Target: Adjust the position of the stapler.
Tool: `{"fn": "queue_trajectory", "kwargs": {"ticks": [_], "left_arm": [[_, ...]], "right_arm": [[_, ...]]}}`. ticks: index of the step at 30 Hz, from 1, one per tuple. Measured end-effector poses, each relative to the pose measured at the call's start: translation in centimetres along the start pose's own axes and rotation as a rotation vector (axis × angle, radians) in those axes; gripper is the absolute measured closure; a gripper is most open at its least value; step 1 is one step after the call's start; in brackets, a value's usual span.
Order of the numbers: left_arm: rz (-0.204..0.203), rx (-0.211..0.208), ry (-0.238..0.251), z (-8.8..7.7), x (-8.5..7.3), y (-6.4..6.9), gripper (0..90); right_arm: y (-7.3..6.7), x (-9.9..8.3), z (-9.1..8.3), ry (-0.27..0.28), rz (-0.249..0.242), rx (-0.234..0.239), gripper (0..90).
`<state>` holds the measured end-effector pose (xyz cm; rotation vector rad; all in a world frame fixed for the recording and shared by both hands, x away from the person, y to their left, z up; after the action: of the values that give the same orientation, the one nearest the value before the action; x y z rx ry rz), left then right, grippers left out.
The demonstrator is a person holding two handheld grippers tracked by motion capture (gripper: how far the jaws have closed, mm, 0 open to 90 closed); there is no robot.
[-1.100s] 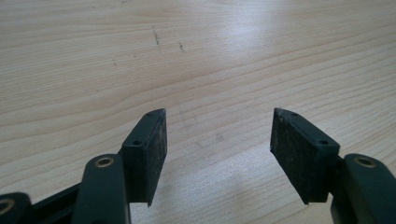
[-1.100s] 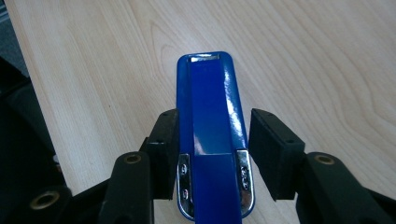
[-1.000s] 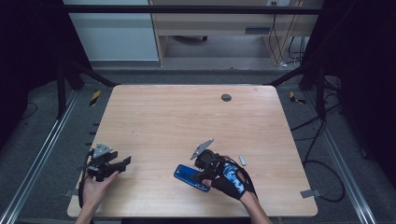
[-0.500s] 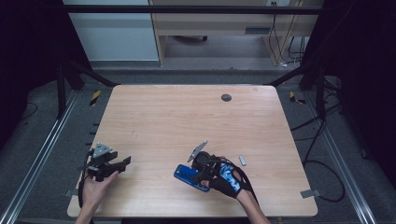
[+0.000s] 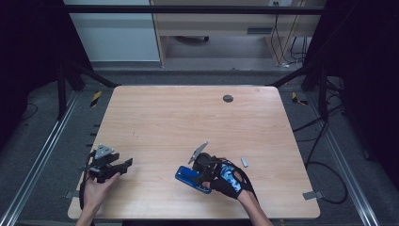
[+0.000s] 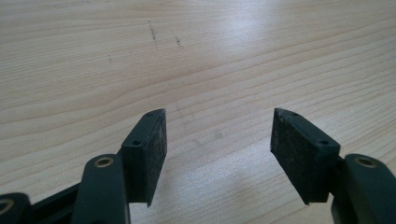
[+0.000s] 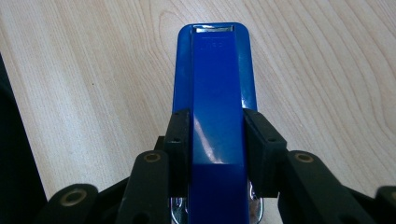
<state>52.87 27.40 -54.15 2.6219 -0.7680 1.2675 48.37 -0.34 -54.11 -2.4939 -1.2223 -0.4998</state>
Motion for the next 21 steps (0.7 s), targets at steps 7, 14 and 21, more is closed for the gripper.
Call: {"fn": "queue_trajectory", "kwargs": {"ticks": [7,14,21], "left_arm": [[0.001,-0.001,0.000,0.06,0.02,0.04,36.2],[0.000,-0.003,-0.002,0.05,-0.02,0.01,36.2],[0.000,-0.003,-0.002,0.03,-0.02,-0.01,36.2]], "right_arm": [[-0.05,0.03,0.04,0.003,-0.006,-0.016,65.9],[-0.01,0.05,-0.09,-0.001,-0.018,0.001,66.3],[-0.09,-0.01,-0.25,-0.033,-0.082,-0.005,66.5]]}}
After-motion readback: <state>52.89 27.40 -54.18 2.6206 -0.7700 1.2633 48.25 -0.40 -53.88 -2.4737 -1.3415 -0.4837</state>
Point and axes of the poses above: each handheld gripper's, and its own axes: z roughly forward along the jaws, x roughly out of its top, y roughly to its right, the point moved 10 cm from there along z, roughly forward along the jaws, and after that the axes turned 11 degrees about z, right-handed, at the moved point
